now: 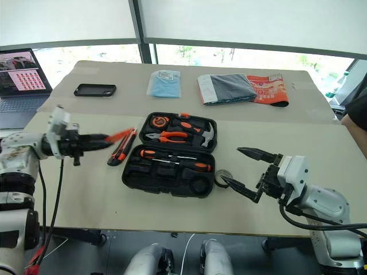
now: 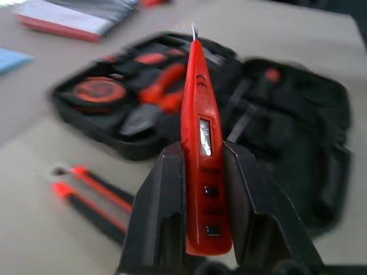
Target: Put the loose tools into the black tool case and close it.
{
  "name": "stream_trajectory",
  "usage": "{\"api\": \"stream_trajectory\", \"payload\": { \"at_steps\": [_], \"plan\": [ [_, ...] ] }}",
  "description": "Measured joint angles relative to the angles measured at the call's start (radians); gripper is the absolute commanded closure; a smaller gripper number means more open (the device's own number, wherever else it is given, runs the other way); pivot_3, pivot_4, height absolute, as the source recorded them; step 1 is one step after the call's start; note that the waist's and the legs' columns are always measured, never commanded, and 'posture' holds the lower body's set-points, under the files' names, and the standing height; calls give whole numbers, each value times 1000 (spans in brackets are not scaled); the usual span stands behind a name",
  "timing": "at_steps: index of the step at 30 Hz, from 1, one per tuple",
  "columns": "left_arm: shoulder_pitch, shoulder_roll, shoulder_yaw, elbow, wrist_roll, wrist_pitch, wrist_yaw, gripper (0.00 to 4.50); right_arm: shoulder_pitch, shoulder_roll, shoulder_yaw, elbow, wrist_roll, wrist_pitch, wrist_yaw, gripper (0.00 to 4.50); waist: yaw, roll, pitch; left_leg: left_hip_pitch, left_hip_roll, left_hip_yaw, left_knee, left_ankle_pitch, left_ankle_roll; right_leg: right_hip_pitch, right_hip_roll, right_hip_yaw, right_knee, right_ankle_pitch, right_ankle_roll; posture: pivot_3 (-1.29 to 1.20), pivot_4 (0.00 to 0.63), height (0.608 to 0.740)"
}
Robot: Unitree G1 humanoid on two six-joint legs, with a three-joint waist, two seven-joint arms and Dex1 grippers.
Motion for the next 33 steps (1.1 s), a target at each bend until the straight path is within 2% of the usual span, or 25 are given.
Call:
{"api": "stream_trajectory", "payload": {
  "at_steps": [2,7,11,20,33],
  "plan": [
    [-3,-22,-78,-78,36,-5,0,4035,-2,-17,1,-19,12,19,12,0,6,0,0,0,0,-1,1,-1,2,0,0,1,0,1,1,0,150,740],
    [-39,-78,-196,-115,135,-27,5,4035,-91,-36,10,-107,106,141,-37,0,6,0,0,-1,1,-1,2,-3,6,0,0,2,-1,2,1,0,150,740],
    [-39,-66,-231,-114,167,-26,0,4035,-96,-41,15,-119,120,180,-50,0,9,0,0,-3,1,-2,2,-2,5,-1,2,1,-2,1,0,0,150,740],
    [-90,-117,-278,-112,246,-47,49,4035,-85,-20,21,-127,123,209,-89,0,17,0,0,-7,0,-2,12,-7,13,0,-1,1,-3,5,8,0,150,740],
    [-176,-163,-350,-65,337,-70,62,4035,-62,-5,21,-144,123,235,-112,0,19,0,0,-8,-1,-2,13,-7,14,0,-2,1,-3,5,8,0,150,740]
  ]
}}
